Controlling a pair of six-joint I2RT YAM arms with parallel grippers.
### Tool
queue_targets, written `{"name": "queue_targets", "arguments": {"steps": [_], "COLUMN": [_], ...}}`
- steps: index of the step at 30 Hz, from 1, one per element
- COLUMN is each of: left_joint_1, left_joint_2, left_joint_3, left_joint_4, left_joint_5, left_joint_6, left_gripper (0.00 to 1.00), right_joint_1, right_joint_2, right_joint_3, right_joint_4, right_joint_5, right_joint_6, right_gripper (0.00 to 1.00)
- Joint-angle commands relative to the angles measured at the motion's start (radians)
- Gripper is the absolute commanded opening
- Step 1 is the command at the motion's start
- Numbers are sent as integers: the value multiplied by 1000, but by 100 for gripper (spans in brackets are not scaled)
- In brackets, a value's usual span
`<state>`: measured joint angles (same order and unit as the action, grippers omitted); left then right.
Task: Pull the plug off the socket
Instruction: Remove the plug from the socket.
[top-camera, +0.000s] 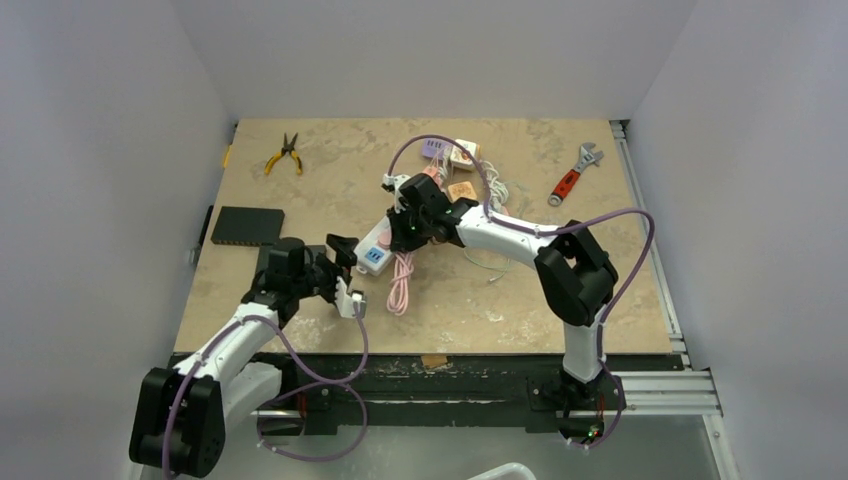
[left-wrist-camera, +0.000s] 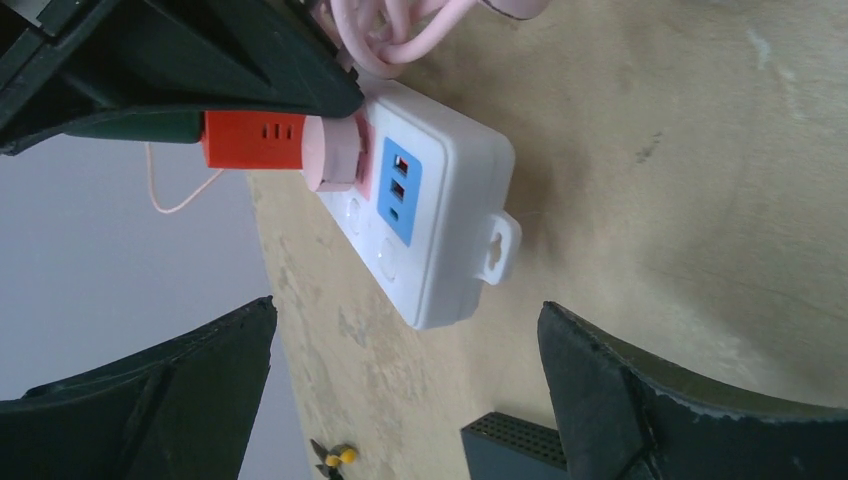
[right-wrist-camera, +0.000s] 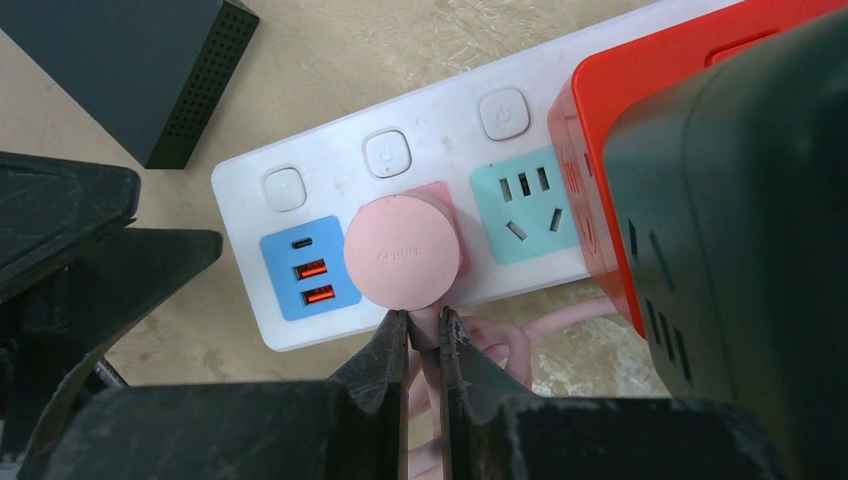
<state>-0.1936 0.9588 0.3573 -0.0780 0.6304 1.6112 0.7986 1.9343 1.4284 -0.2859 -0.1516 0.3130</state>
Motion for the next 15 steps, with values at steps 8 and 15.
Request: {"name": "queue_targets", "arguments": {"steps": [8,15], "left_joint_1": [-9,-9], "left_joint_2": [132,202], "left_joint_3": [-9,-41], "left_joint_4": [336,455], "left_joint_5": [112,164], "left_joint_6": [91,151], "left_gripper": [100,100], "right_joint_1": [-18,-26], "right_joint_2": [-133,-163], "right_joint_3": [90,74], "right_joint_4": [88,116], "right_joint_5": [-133,-186], "right_joint_6": [80,94], "right_gripper": [0,0]}}
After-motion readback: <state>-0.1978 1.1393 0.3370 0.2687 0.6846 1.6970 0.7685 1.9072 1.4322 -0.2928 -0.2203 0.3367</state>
